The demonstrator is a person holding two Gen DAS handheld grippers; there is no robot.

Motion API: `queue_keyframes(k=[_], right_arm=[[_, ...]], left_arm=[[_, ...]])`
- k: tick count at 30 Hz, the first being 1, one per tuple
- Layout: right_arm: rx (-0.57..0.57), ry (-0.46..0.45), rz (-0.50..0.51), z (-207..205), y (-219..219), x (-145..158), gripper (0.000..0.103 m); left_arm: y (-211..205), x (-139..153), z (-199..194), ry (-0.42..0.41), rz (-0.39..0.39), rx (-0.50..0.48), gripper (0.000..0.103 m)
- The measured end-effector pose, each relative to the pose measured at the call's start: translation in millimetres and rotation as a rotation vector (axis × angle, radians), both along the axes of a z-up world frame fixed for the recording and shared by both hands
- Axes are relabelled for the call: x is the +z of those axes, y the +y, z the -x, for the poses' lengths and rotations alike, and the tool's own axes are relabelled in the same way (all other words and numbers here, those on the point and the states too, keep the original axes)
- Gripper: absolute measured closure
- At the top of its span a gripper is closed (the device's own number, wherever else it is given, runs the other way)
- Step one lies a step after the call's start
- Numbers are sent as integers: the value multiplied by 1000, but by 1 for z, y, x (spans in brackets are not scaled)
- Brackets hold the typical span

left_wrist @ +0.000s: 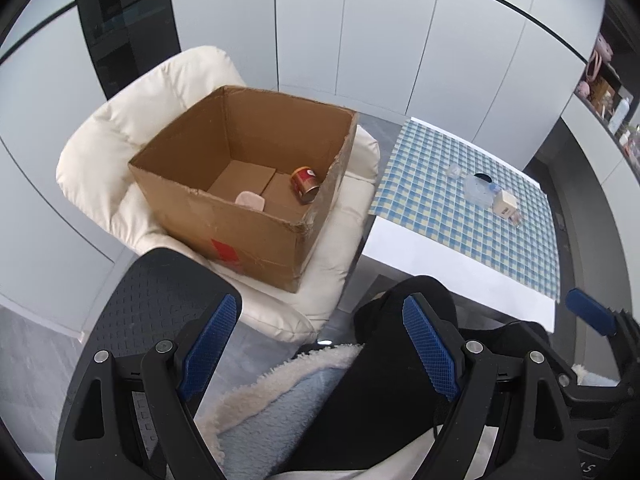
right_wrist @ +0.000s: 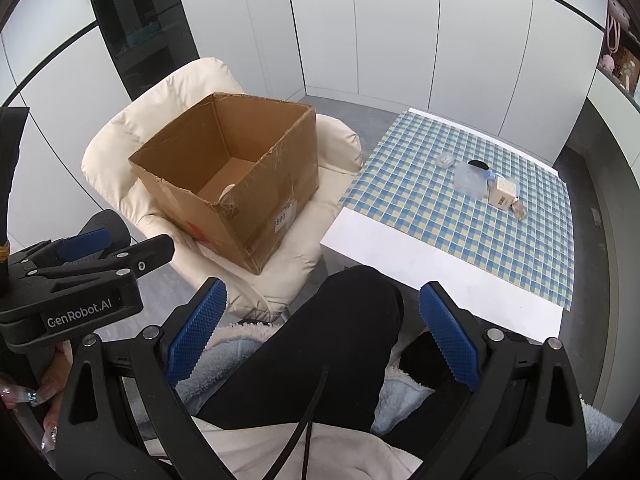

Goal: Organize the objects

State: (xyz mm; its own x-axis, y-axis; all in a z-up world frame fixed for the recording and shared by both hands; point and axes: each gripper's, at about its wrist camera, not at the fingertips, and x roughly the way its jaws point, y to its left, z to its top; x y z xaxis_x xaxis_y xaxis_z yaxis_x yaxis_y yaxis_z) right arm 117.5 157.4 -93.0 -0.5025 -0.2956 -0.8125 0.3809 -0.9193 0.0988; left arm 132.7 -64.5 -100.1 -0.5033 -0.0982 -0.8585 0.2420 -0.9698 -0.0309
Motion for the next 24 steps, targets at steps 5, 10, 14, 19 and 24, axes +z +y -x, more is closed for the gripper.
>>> queue_keyframes(k=[5,10,14,19,24], right_arm=[[-17,11,-4,1,5,0,4],[-29,9,1,2,10,0,4],[-35,12,0,2,13,1,4],[-53,11,0,5,19,1,4],[-82,21,-1,8,31,3,4]], left_arm=[[6,1,1,12,-4,-13,17],[11,3,1,21,15,-19,17],[16,6,4,31,17,-25,16],[23,8,10,36,6,-38,17],[37,9,18,41,10,-66,17]])
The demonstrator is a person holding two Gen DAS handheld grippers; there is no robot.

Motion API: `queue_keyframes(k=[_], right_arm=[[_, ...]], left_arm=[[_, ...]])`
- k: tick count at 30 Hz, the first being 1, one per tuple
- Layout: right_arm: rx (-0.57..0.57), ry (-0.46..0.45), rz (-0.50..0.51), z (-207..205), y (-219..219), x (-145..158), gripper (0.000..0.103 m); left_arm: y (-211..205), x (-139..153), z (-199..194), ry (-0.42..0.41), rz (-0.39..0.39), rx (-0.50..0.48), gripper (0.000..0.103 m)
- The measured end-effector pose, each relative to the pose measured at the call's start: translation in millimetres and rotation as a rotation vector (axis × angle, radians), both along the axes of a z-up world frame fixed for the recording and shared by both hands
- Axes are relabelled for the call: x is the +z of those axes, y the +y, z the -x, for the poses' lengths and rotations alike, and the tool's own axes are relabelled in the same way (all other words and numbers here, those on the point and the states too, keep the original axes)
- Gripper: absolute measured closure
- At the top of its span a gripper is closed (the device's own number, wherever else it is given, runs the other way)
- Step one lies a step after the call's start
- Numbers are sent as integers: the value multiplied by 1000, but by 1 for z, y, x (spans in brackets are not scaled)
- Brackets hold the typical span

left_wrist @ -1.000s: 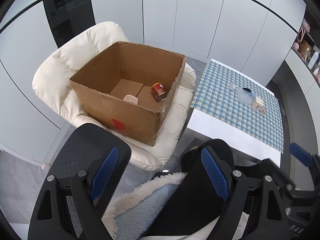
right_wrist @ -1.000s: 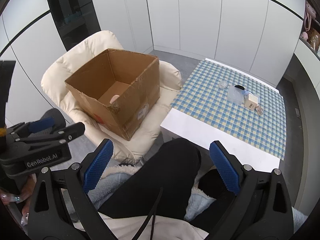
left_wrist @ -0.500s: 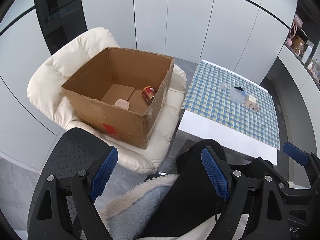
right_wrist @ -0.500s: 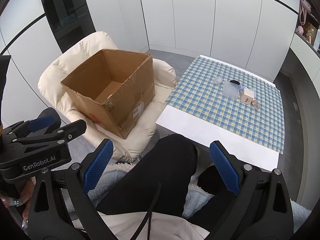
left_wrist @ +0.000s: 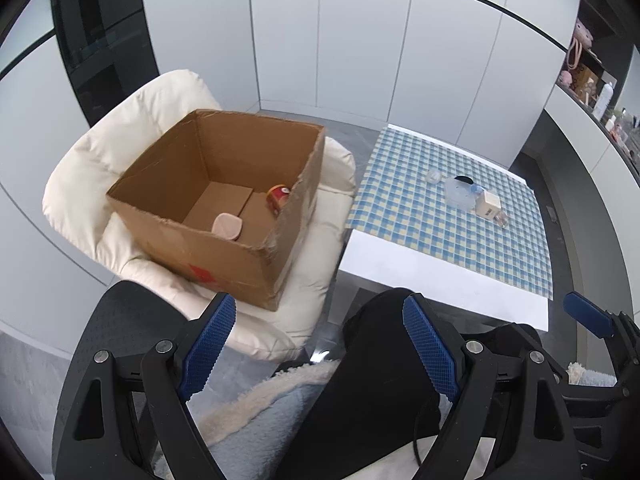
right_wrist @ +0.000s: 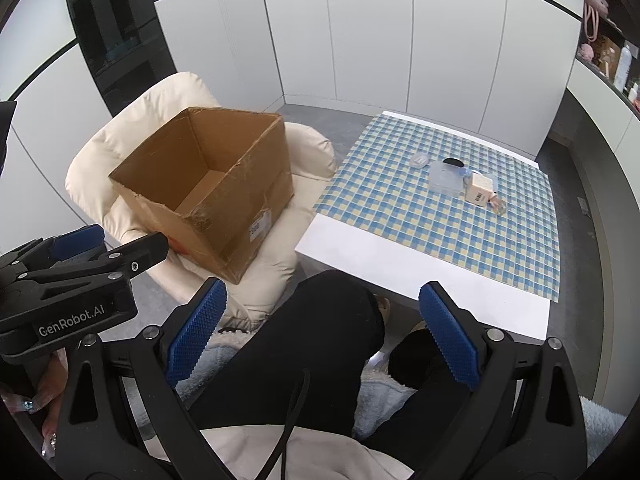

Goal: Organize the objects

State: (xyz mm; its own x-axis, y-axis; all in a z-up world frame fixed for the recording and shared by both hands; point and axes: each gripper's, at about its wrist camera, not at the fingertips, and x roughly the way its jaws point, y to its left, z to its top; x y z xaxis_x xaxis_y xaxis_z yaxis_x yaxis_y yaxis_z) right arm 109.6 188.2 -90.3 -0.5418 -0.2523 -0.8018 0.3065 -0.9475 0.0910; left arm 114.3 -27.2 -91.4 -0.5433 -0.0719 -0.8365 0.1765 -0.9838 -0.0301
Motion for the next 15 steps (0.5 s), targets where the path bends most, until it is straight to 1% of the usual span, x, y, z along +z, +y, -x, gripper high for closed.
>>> queue_keyframes(k=[11,15], right_arm=[[-107,14,-6,6,45,-1,4],[-149,3,8,9,66,-4,4]], left_arm=[[43,-2,23,-12,10,-88,17],[64,-3,29,-14,9,-126,17]])
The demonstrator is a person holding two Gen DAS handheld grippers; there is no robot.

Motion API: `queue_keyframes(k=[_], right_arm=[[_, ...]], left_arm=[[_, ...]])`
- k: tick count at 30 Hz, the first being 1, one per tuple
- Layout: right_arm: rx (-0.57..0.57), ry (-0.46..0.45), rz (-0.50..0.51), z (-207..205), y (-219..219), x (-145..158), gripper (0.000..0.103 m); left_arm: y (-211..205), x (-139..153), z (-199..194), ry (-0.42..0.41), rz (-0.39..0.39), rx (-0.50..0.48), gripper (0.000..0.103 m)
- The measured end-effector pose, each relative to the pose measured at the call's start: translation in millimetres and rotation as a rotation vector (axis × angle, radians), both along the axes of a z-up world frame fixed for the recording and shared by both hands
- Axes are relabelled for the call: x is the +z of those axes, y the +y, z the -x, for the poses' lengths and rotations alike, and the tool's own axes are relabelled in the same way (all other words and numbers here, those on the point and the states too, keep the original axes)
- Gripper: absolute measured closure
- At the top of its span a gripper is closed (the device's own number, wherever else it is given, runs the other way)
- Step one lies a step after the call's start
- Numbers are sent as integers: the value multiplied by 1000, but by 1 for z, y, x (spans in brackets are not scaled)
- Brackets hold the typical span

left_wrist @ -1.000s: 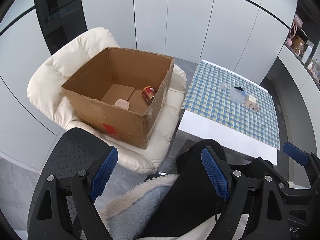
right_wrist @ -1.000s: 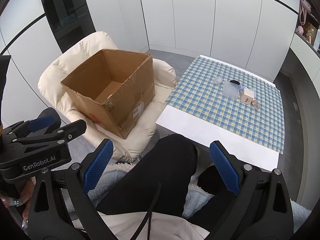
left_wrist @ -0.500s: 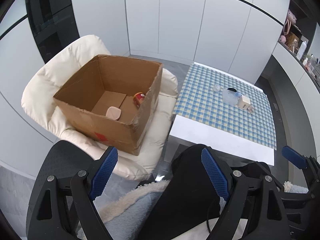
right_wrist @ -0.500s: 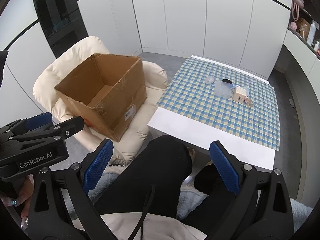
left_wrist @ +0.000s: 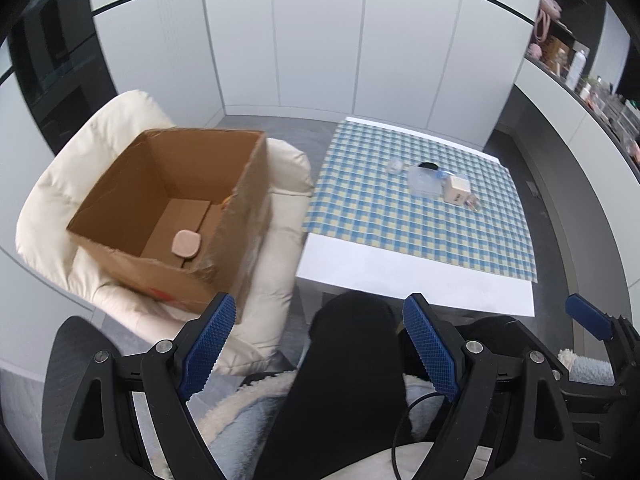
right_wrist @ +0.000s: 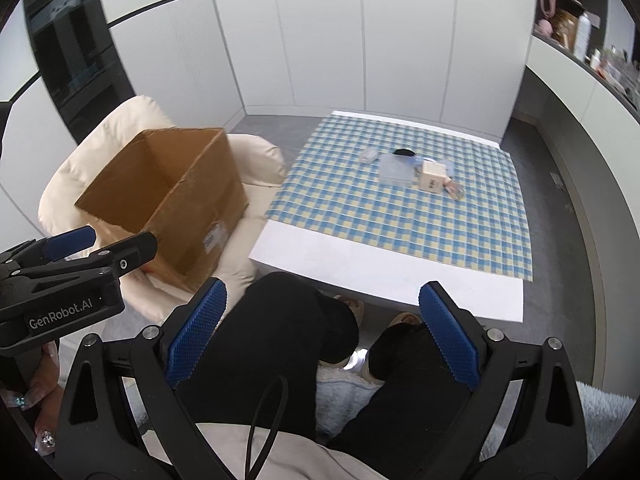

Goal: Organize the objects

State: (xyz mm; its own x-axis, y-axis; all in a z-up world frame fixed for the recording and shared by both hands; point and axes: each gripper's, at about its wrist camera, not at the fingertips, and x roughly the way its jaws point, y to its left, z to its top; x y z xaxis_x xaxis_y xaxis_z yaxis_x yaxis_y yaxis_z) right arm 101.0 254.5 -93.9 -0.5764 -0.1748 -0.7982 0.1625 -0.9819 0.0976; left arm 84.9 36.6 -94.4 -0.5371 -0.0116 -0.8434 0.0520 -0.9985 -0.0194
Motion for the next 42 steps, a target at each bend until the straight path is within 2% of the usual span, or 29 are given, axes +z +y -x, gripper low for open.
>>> queue_keyframes(k=[14,24,42], right_arm=[[-162,-40,1,-2,64,-18,4],[-254,-65,-2,1,94,-28,4],[-352,-83,-24,-2,137,-40,4]], left_arm=[[60,-11,20,-17,5,-137,17],[78,-19,37,-37,0,-178,17],[116,-40,62,-69,-13,-241,17]])
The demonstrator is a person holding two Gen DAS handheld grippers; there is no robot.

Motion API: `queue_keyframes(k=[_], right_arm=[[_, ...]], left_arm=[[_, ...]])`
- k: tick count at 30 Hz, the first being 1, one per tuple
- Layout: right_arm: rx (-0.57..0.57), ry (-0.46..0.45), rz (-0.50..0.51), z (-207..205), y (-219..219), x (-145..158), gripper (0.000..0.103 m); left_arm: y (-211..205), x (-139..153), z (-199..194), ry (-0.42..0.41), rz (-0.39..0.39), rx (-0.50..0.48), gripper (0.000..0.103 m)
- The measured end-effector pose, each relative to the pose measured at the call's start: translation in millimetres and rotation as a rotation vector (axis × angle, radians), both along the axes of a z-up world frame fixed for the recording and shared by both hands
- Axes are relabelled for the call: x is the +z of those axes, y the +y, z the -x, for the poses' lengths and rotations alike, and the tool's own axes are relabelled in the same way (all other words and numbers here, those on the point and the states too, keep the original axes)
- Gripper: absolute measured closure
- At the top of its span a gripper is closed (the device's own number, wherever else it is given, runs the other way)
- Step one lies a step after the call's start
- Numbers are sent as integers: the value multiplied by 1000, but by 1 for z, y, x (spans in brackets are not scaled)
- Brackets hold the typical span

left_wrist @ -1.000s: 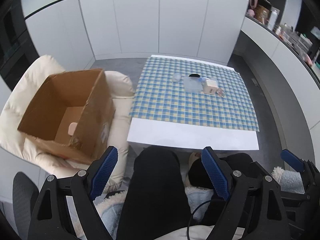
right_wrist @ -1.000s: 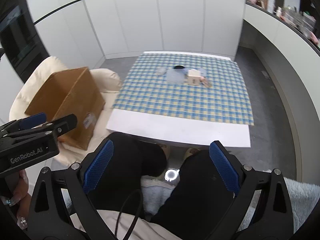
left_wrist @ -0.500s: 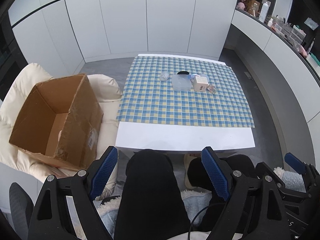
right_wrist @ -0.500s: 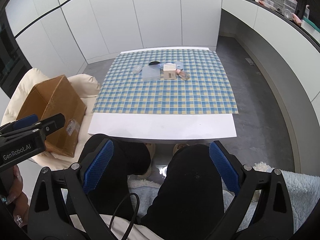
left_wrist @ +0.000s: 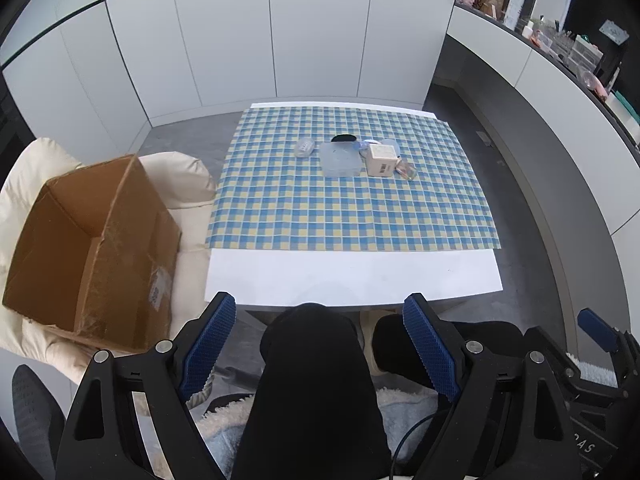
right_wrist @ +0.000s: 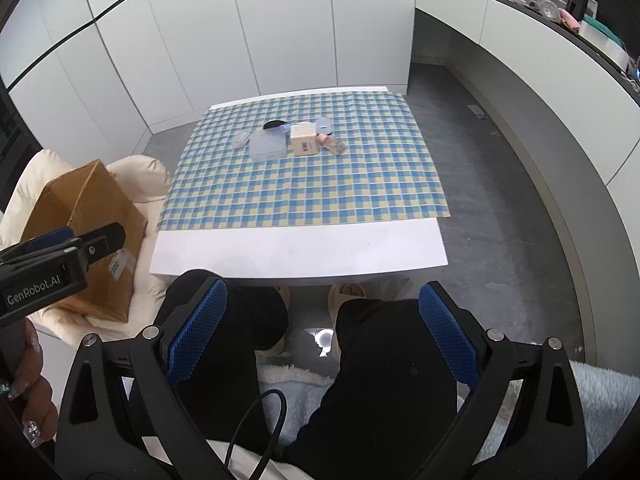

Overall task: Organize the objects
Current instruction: 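Reach the left tool to the clear soap box while the right tool reaches the pink-capped bottle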

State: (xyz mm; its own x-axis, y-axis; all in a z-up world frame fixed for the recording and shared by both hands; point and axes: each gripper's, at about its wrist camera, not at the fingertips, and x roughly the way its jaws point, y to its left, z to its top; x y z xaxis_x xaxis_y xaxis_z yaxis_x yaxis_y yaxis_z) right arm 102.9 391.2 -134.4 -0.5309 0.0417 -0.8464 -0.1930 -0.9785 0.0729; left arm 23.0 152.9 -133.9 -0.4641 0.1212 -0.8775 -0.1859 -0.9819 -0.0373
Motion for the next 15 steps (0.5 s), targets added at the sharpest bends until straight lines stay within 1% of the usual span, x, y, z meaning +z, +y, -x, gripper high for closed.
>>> queue_keyframes(k=[2,6,11,15], right_arm=[[-7,4,-5,3,5,-1,4],[-18,19,-2,15,15,-4,4],[-27,23,3,37,25,-13,4],[-30,22,-3,60,33,-24,4]], left_arm=[[3,-2,4,-2,-6,-1,17],[9,-6,15,8,7,10,17],[11,-14,34,-3,8,30,17],[13,-25,55,-11,23,51,17]])
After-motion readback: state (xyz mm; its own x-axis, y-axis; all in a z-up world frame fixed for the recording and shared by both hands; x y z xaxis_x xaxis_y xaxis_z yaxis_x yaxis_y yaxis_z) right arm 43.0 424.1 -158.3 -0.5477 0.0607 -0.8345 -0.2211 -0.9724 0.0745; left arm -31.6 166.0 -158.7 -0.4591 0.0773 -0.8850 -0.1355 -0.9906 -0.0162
